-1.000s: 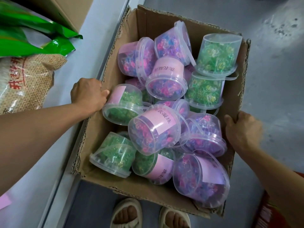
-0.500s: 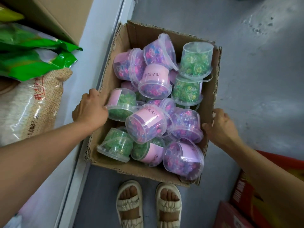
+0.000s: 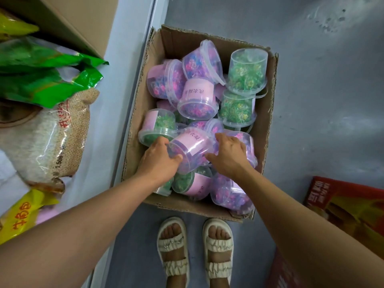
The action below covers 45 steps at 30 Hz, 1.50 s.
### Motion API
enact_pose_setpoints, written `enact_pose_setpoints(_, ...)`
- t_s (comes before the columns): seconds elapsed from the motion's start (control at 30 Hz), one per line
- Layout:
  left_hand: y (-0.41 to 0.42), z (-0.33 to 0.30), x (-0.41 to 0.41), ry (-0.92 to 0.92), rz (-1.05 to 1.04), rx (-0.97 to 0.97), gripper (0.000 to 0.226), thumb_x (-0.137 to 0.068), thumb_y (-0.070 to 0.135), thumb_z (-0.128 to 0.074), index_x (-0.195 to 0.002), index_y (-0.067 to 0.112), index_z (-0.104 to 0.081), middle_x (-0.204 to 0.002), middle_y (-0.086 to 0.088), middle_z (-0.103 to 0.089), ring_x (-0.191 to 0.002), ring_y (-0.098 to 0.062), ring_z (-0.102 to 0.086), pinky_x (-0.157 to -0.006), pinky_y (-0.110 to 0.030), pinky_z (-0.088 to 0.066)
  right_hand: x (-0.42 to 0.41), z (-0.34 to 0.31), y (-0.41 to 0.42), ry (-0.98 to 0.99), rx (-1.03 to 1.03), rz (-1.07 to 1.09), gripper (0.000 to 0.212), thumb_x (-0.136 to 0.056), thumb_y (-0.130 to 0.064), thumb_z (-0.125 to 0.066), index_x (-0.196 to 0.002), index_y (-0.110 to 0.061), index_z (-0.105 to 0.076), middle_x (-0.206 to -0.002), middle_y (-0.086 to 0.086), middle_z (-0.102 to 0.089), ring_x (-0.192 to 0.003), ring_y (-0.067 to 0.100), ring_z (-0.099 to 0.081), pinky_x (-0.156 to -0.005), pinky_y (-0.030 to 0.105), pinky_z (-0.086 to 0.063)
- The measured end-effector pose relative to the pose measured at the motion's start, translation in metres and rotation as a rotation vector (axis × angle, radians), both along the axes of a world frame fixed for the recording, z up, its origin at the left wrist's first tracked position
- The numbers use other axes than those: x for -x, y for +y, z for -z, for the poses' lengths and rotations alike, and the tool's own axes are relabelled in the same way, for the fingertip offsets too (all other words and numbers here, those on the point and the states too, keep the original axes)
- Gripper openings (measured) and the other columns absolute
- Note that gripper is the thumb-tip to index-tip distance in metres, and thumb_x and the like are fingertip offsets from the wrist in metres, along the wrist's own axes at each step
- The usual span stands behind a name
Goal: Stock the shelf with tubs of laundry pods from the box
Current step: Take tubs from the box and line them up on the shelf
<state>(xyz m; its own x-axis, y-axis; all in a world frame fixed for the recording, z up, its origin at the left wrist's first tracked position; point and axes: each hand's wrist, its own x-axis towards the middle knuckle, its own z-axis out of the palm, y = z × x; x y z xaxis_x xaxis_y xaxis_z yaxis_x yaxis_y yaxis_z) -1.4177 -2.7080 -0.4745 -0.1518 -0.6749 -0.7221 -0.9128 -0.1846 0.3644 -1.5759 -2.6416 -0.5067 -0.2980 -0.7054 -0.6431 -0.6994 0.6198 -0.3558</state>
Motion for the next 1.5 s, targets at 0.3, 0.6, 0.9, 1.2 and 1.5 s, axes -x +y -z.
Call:
enact_pose_setpoints(0.3, 0.003, 0.003, -0.021, 0.193, -0.339, -0.269, 0.047, -0.083, 0.03, -0.066, -0.124, 0.014, -0.049, -0.113, 0.001, -0.062, -0.101, -0.018, -0.061, -0.085, -0.036, -0.049, -0.023, 0.0, 0.01, -0.088, 0.251, 0.203, 0.016, -0.08, -0.015, -0.065, -0.084, -0.009, -0.051, -0.086, 0.007, -0.057, -0.084, 0.025, -0.048, -0.068, 0.032, -0.037)
enact_pose_setpoints(0.6, 0.002, -0.035, 0.006, 0.226, -0.766, -0.438, 0.062, -0.068, 0.068, -0.062, -0.108, 0.02, -0.059, -0.096, -0.001, -0.064, -0.087, -0.02, -0.06, -0.084, -0.037, -0.046, -0.028, -0.054, 0.022, -0.059, 0.652, -0.125, 0.022, -0.064, 0.002, -0.069, -0.08, -0.007, -0.057, -0.085, 0.005, -0.059, -0.074, 0.029, -0.055, -0.047, 0.043, -0.046)
enact_pose_setpoints(0.9, 0.024, -0.031, 0.008, 0.279, -0.818, -0.319, 0.035, -0.076, 0.04, -0.068, -0.102, 0.02, -0.055, -0.091, 0.0, -0.062, -0.082, -0.017, -0.058, -0.063, -0.028, -0.039, 0.009, -0.06, 0.079, 0.043, 0.298, 0.127, 0.047, -0.082, -0.025, -0.067, -0.122, -0.008, -0.049, -0.123, 0.012, -0.048, -0.104, 0.032, -0.053, -0.077, 0.042, -0.049)
enact_pose_setpoints(1.2, 0.062, -0.009, -0.023, 0.296, -0.805, -0.26, 0.031, -0.079, 0.036, -0.068, -0.104, 0.023, -0.057, -0.096, 0.005, -0.063, -0.087, -0.013, -0.06, -0.068, -0.028, -0.04, -0.015, -0.014, 0.114, 0.139, -0.284, 0.366, 0.09, -0.078, -0.06, -0.059, -0.138, -0.002, -0.026, -0.133, 0.018, -0.035, -0.124, 0.035, -0.039, -0.101, 0.044, -0.035)
enact_pose_setpoints(1.5, 0.056, -0.013, -0.033, 0.276, -0.797, -0.197, 0.021, -0.076, 0.039, -0.07, -0.083, 0.025, -0.056, -0.09, 0.004, -0.064, -0.084, -0.013, -0.06, -0.071, -0.028, -0.045, -0.032, -0.018, 0.102, 0.227, -0.19, 0.422, 0.097, -0.061, -0.054, -0.075, -0.131, -0.005, -0.029, -0.126, 0.012, -0.032, -0.115, 0.03, -0.044, -0.082, 0.04, -0.047)
